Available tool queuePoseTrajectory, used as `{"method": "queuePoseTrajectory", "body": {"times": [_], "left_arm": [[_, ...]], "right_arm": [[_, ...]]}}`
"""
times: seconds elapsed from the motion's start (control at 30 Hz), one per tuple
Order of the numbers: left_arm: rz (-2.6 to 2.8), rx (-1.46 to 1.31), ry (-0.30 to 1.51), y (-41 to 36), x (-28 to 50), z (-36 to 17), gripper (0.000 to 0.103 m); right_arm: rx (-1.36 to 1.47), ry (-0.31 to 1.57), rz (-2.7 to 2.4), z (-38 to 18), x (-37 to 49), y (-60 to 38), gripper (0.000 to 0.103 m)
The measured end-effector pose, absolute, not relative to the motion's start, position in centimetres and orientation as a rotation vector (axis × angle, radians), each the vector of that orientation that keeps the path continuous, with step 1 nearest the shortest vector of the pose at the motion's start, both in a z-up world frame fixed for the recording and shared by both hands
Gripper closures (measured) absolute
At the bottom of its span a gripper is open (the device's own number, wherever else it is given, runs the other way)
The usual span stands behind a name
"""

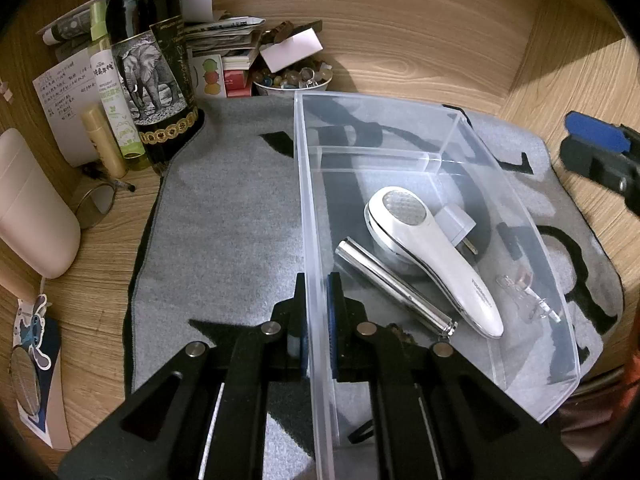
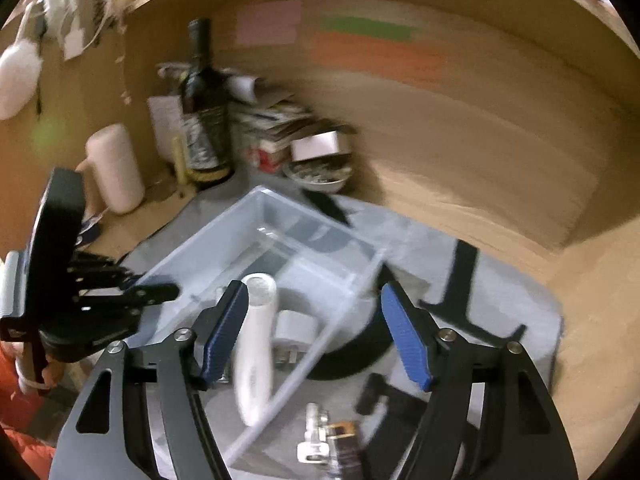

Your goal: Organize rigid objects

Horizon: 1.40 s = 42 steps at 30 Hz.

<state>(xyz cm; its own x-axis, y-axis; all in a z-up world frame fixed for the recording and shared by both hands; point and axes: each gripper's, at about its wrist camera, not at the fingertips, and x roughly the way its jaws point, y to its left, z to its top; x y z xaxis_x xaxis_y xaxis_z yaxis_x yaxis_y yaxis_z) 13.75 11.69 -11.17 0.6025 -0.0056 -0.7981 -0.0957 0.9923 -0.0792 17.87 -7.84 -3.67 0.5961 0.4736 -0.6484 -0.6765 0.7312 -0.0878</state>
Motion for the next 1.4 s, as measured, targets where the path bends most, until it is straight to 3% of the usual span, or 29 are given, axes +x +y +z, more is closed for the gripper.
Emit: {"method": "queuePoseTrajectory", "body": {"times": [0.2,0.6,0.93,1.07,1.23,1.4], "left_arm": [[0.052,-0.117,0.924,11.7,13.8,-11.2,0.096],[0.052,-0.125,0.924,12.2,13.4,-11.3,0.096],[0.062,-0.116,0.928,12.0,13.3,-11.3,0.096],[0.062,-0.118,0.928,12.0,13.3,-11.3,0.096],[0.062,-0.117,0.928,12.0,13.3,-11.3,0.096],[0.062,-0.117,0.929,12.0,13.3,-11.3,0.096]], "right_arm": [[-0.294,0.689,0.61,-4.5,19.5,-10.9,0.036],[-0.273,0.905,0.527,-12.4,21.6,-14.2,0.036],[-0.249,0.949,0.559,-14.5,21.9,-14.0,0.037],[-0.273,0.938,0.552,-15.4,22.0,-13.5,0.047],[-0.288,0.915,0.55,-15.2,21.8,-13.7,0.077],[-0.283,0.91,0.554,-15.0,22.0,-13.9,0.079]]}}
